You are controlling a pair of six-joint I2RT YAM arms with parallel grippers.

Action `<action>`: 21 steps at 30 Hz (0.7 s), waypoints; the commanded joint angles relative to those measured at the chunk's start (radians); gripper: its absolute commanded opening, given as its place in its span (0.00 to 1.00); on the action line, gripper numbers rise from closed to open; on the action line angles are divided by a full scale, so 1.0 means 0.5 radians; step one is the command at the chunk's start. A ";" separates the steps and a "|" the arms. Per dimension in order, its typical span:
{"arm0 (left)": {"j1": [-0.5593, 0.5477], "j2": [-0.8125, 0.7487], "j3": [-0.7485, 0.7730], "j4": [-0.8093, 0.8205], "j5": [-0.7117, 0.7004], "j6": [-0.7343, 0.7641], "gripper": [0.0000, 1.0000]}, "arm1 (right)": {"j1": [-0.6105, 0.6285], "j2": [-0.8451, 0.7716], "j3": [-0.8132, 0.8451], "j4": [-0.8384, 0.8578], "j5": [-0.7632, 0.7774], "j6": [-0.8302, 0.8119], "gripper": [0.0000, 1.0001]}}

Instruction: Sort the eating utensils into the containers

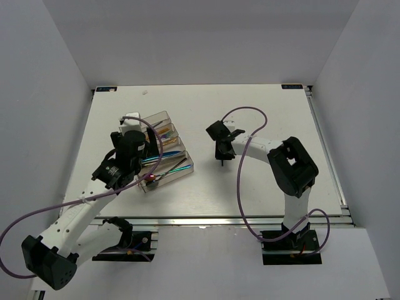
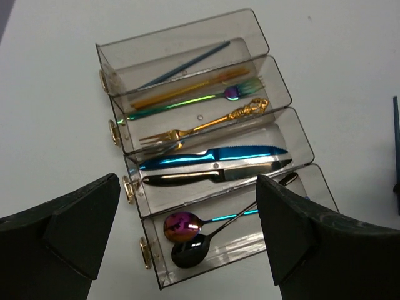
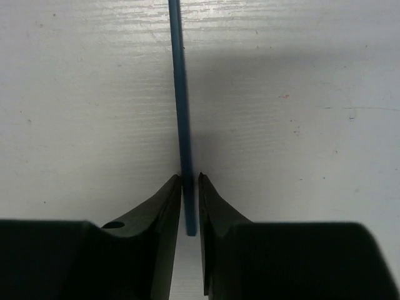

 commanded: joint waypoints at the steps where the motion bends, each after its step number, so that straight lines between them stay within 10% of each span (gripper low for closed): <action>1: 0.000 -0.014 -0.026 0.000 0.124 -0.024 0.98 | 0.008 0.100 0.002 -0.096 0.035 0.090 0.23; 13: 0.000 -0.143 -0.048 -0.003 0.298 -0.033 0.98 | -0.001 0.045 -0.090 -0.071 -0.101 0.041 0.00; 21: 0.000 -0.251 -0.192 0.465 0.927 -0.391 0.98 | 0.035 -0.694 -0.434 0.392 -0.465 -0.155 0.00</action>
